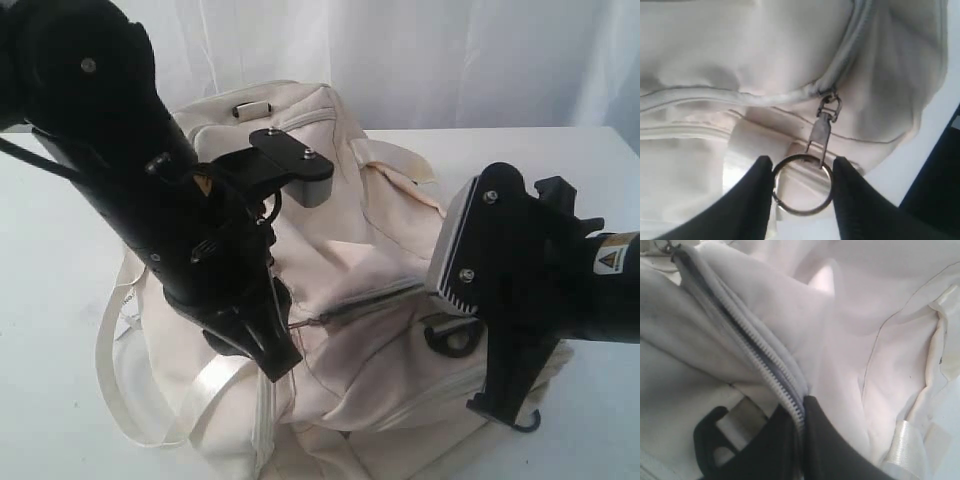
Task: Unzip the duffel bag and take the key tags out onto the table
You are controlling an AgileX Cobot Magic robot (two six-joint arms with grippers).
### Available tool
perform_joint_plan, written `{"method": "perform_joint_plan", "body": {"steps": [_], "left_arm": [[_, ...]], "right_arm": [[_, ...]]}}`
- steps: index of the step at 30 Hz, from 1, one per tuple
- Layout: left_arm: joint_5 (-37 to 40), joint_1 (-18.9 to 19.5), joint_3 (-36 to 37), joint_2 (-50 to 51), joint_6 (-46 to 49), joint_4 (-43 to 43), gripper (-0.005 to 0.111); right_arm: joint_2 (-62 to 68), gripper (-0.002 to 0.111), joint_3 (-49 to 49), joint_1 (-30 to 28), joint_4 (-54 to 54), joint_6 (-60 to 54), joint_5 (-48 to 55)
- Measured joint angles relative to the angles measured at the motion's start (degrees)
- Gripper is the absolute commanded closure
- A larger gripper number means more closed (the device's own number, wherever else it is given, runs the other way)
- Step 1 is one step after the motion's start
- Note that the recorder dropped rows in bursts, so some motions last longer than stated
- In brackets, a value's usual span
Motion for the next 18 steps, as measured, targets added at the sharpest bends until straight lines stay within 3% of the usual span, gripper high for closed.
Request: {"method": "perform_joint_plan", "body": {"steps": [10, 18], "left_arm": [[0.7, -0.1, 0.2, 0.0, -10.2, 17.1, 0.107], [-2.8, -0.6, 4.8, -0.1, -18.3, 27.5, 0.107]], "right_arm": [[0.0, 0.108, 0.0, 0.0, 0.0, 1.4, 0.0], [0.0, 0.105, 0.0, 0.0, 0.6, 1.9, -0.8]]}}
